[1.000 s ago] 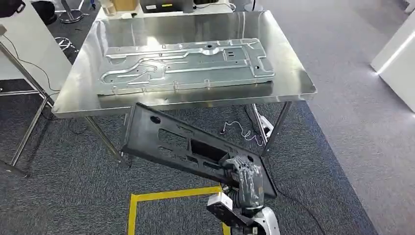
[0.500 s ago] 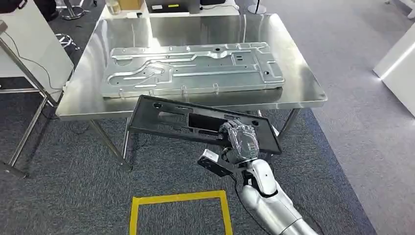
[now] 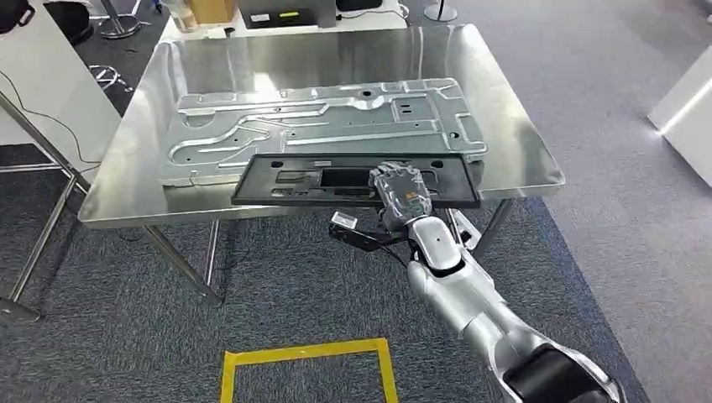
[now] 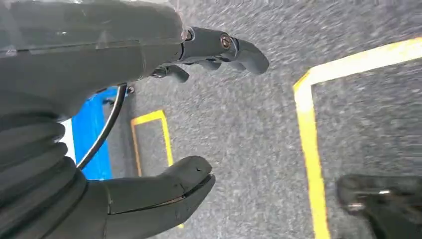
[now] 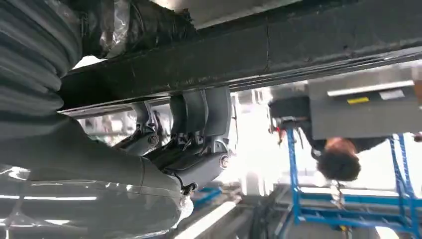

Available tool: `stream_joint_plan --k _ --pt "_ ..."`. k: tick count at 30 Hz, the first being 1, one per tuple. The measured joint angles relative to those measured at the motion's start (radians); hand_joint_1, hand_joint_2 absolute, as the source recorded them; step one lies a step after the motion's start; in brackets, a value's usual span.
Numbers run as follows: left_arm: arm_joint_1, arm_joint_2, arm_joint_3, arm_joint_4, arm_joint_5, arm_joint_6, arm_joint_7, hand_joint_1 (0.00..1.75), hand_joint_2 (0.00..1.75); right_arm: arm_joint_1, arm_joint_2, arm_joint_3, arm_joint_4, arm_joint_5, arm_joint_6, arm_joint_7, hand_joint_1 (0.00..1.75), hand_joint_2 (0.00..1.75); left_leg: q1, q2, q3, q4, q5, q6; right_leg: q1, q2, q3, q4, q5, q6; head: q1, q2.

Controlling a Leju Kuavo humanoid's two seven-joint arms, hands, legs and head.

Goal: Take the parts from the cabinet and place them on the table.

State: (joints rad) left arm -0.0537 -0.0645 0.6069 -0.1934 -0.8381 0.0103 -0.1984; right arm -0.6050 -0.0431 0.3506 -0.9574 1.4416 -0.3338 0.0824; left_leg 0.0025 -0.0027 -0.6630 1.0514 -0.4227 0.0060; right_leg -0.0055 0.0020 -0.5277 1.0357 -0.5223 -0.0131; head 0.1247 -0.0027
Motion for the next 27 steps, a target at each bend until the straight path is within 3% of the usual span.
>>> stream_joint_plan --k 4,5,6,7,9,10,11,12,14,15,16,17,20,21,22,24,25,26,27 --pt "-0.003 0.000 0.000 0.000 -0.010 -0.001 0.002 0.00 1.75 -0.027 0.003 0.019 0.022 0.005 0.014 0.000 1.75 1.75 0.003 -0.003 0.028 -0.018 0.009 0.025 0.001 0.001 0.006 0.005 0.001 0.022 -0.001 0.000" --pt "-0.003 -0.001 0.000 0.000 -0.011 -0.001 0.002 0.00 1.75 -0.032 0.003 0.021 0.026 0.007 0.016 0.000 1.75 1.75 0.006 -0.003 0.038 -0.028 0.008 0.029 -0.003 -0.002 -0.012 0.041 0.006 0.025 0.002 0.000" --pt "-0.003 -0.001 0.000 0.000 -0.014 -0.001 0.002 0.00 1.75 -0.040 0.003 0.022 0.029 0.008 0.017 0.000 1.75 1.75 0.007 -0.003 0.045 -0.031 0.004 0.035 -0.003 -0.001 -0.049 0.104 0.006 0.029 0.000 0.000" --pt "-0.004 -0.001 0.000 0.000 -0.015 -0.001 0.002 0.00 1.75 -0.046 0.003 0.023 0.032 0.008 0.018 0.000 1.75 1.75 0.007 -0.003 0.050 -0.031 -0.002 0.040 -0.003 -0.001 -0.095 0.173 -0.015 0.033 0.000 0.000" --pt "-0.006 -0.001 0.000 0.000 -0.016 -0.001 0.002 0.00 1.75 -0.047 0.002 0.027 0.038 0.008 0.019 0.000 1.75 1.75 0.007 -0.004 0.066 -0.031 -0.018 0.042 -0.007 -0.001 -0.184 0.288 -0.088 0.041 0.000 0.000" --pt "-0.006 -0.001 0.000 0.000 -0.017 -0.001 0.002 0.00 1.75 -0.046 0.002 0.029 0.043 0.009 0.021 0.000 1.75 1.75 0.007 -0.007 0.076 -0.031 -0.027 0.042 -0.008 -0.001 -0.206 0.298 -0.096 0.042 0.001 0.000" --pt "-0.005 -0.001 0.000 0.000 -0.018 -0.001 0.003 0.00 1.75 -0.047 0.002 0.030 0.048 0.009 0.023 0.000 1.75 1.75 0.007 -0.009 0.089 -0.031 -0.036 0.041 -0.009 -0.001 -0.210 0.270 -0.077 0.043 0.001 0.000" --pt "-0.003 -0.001 0.000 0.000 -0.018 -0.001 0.004 0.00 1.75 -0.047 0.002 0.030 0.051 0.009 0.025 0.000 1.75 1.75 0.007 -0.009 0.103 -0.031 -0.046 0.040 -0.009 -0.002 -0.197 0.211 -0.036 0.043 0.000 0.000" --pt "-0.003 -0.002 0.000 0.000 -0.018 -0.003 0.005 0.00 1.75 -0.049 0.001 0.030 0.055 0.008 0.027 0.000 1.75 1.75 0.007 -0.009 0.132 -0.031 -0.067 0.033 -0.007 -0.002 -0.148 0.043 0.098 0.035 0.001 0.000" --pt "-0.002 -0.003 0.000 0.001 -0.019 -0.004 0.005 0.00 1.75 -0.049 0.000 0.030 0.061 0.005 0.029 0.000 1.75 1.75 0.006 -0.010 0.141 -0.028 -0.077 0.027 -0.002 -0.001 -0.147 0.008 0.133 0.026 0.000 0.000" --pt "-0.005 -0.003 0.000 0.001 -0.020 -0.005 0.005 0.00 1.75 -0.054 -0.001 0.031 0.064 0.002 0.032 0.000 1.75 1.75 0.006 -0.013 0.134 -0.032 -0.081 0.018 0.006 -0.003 -0.148 0.002 0.100 0.019 0.000 0.000" --pt "-0.009 -0.003 0.000 0.001 -0.021 -0.006 0.005 0.00 1.75 -0.053 -0.001 0.032 0.064 0.000 0.033 0.000 1.75 1.75 0.006 -0.013 0.134 -0.036 -0.087 0.011 0.007 -0.002 -0.141 0.004 0.121 0.012 -0.001 0.000" --pt "-0.006 -0.003 0.000 0.001 -0.021 -0.007 0.006 0.00 1.75 -0.054 -0.002 0.034 0.065 -0.001 0.033 0.000 1.75 1.75 0.006 -0.009 0.146 -0.010 -0.090 -0.005 -0.003 0.000 -0.108 -0.012 0.109 -0.008 0.000 0.000" --pt "-0.007 -0.003 0.000 0.001 -0.021 -0.007 0.006 0.00 1.75 -0.059 -0.002 0.034 0.066 -0.001 0.033 0.002 1.75 1.75 0.007 -0.006 0.125 0.039 -0.090 -0.008 -0.004 0.000 -0.097 -0.014 0.103 -0.016 -0.001 0.000" --pt "-0.009 -0.003 0.000 0.001 -0.021 -0.007 0.006 0.00 1.75 -0.064 -0.002 0.035 0.066 -0.003 0.033 0.000 1.75 1.75 0.008 -0.006 0.083 0.107 -0.102 -0.012 -0.004 0.001 -0.091 -0.015 0.097 -0.020 -0.002 0.000" --pt "-0.010 -0.003 0.000 0.001 -0.021 -0.007 0.005 0.00 1.75 -0.063 -0.002 0.037 0.068 -0.003 0.035 0.000 1.75 1.75 0.009 -0.005 -0.011 0.239 -0.170 -0.021 -0.003 0.001 -0.076 -0.015 0.080 -0.021 -0.002 0.000" --pt "-0.010 -0.003 0.000 0.001 -0.022 -0.009 0.005 0.00 1.75 -0.061 -0.002 0.038 0.071 -0.004 0.037 0.000 1.75 1.75 0.009 -0.005 -0.043 0.268 -0.188 -0.022 -0.002 0.001 -0.067 -0.014 0.071 -0.021 -0.002 0.000" --pt "-0.007 -0.003 0.000 0.001 -0.026 -0.010 0.005 0.00 1.75 -0.059 -0.002 0.038 0.074 -0.005 0.040 0.000 1.75 1.75 0.009 -0.005 -0.054 0.253 -0.175 -0.020 -0.002 0.003 -0.055 -0.014 0.062 -0.020 -0.002 0.000" --pt "-0.005 -0.003 0.000 0.001 -0.027 -0.010 0.006 0.00 1.75 -0.058 -0.002 0.038 0.074 -0.006 0.041 0.000 1.75 1.75 0.009 -0.005 -0.046 0.204 -0.140 -0.017 -0.002 0.004 -0.043 -0.013 0.052 -0.018 -0.002 0.000"
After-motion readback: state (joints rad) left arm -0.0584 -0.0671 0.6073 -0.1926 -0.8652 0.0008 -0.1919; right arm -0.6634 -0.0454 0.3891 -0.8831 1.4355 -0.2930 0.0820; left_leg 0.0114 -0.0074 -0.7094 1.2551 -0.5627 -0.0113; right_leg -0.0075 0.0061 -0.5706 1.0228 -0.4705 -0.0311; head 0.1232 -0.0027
